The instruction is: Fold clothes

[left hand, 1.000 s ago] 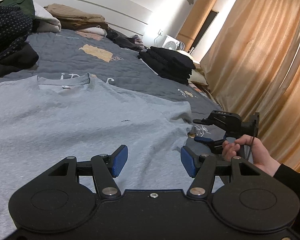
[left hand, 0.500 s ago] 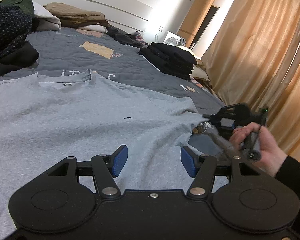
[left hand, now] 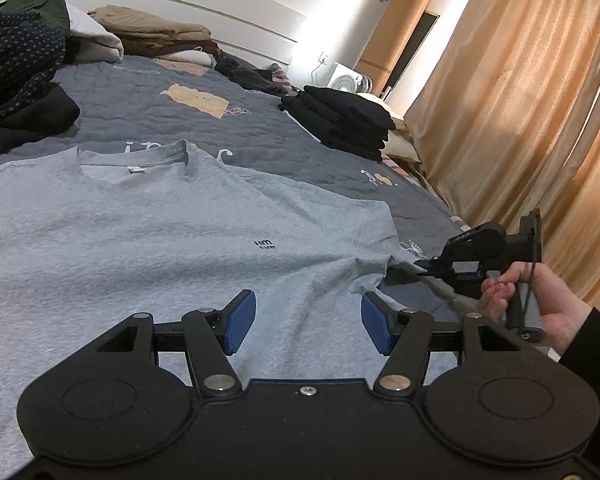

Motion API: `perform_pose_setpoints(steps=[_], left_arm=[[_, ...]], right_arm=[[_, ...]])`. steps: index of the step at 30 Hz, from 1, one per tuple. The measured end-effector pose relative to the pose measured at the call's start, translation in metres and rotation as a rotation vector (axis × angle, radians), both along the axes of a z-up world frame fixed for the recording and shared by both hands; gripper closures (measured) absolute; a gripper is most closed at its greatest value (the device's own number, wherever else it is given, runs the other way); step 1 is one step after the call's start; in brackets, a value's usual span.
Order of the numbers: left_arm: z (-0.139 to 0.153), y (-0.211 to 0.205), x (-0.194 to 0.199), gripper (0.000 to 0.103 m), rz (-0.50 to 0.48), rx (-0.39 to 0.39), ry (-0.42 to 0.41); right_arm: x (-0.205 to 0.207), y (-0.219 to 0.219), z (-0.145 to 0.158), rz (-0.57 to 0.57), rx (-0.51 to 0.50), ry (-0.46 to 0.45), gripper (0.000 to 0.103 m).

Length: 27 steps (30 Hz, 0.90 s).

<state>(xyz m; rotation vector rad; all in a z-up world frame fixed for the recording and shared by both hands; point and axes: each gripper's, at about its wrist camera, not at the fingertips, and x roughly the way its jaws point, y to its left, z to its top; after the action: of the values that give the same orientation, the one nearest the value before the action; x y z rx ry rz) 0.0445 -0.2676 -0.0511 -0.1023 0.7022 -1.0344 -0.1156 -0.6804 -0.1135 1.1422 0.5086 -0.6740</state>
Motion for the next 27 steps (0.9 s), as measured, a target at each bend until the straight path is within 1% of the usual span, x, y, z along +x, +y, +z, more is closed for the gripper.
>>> perform_pose_setpoints(steps=[2, 4, 6, 7, 8, 9, 10, 11, 12, 14, 17, 19, 22, 23, 24, 27], left_arm=[[0.0, -0.001, 0.0, 0.045, 0.0, 0.001, 0.001], [-0.001, -0.001, 0.0, 0.045, 0.0, 0.003, 0.001], [-0.002, -0.001, 0.001, 0.045, 0.001, 0.005, 0.002], [-0.002, -0.001, 0.001, 0.045, 0.002, 0.007, 0.002], [-0.002, -0.001, 0.001, 0.045, 0.002, 0.008, 0.002], [-0.003, -0.001, 0.002, 0.045, 0.003, 0.009, 0.003], [-0.003, -0.001, 0.002, 0.045, 0.003, 0.01, 0.003], [-0.003, -0.001, 0.002, 0.045, 0.004, 0.012, 0.003], [-0.004, 0.0, 0.002, 0.045, 0.004, 0.013, 0.003], [-0.004, 0.0, 0.003, 0.045, 0.005, 0.015, 0.004], [-0.005, 0.0, 0.004, 0.045, 0.007, 0.019, 0.004], [-0.005, 0.001, 0.005, 0.045, 0.007, 0.017, 0.005], [-0.007, 0.001, 0.007, 0.045, 0.007, 0.02, 0.01], [-0.008, 0.001, 0.007, 0.045, 0.007, 0.025, 0.011], [-0.009, 0.0, 0.007, 0.045, 0.007, 0.031, 0.012], [-0.011, 0.0, 0.007, 0.045, 0.008, 0.042, 0.014]], right_arm=[[-0.003, -0.004, 0.006, 0.022, 0.026, 0.013, 0.099], [-0.01, -0.008, 0.015, 0.022, 0.007, 0.011, 0.097], [-0.012, -0.02, 0.025, -0.011, -0.035, -0.014, 0.094], [-0.01, -0.026, 0.027, -0.008, -0.044, -0.032, 0.092], [-0.008, -0.032, 0.03, -0.004, -0.053, -0.049, 0.088], [-0.006, -0.038, 0.032, 0.006, -0.064, -0.073, 0.082], [-0.001, -0.043, 0.035, 0.03, -0.083, -0.066, 0.077], [0.005, -0.046, 0.038, 0.052, -0.115, -0.058, 0.068], [0.013, -0.047, 0.038, 0.083, -0.157, -0.041, 0.061], [0.028, -0.05, 0.038, 0.146, -0.24, -0.007, 0.057], [0.056, -0.061, 0.026, 0.284, -0.301, 0.07, 0.056], [0.071, -0.069, 0.02, 0.348, -0.333, 0.115, 0.056], [0.082, -0.077, 0.018, 0.364, -0.385, 0.111, 0.056], [0.085, -0.08, 0.018, 0.371, -0.389, 0.094, 0.056], [0.088, -0.082, 0.018, 0.378, -0.393, 0.078, 0.056], [0.099, -0.086, 0.013, 0.397, -0.364, 0.067, 0.056]])
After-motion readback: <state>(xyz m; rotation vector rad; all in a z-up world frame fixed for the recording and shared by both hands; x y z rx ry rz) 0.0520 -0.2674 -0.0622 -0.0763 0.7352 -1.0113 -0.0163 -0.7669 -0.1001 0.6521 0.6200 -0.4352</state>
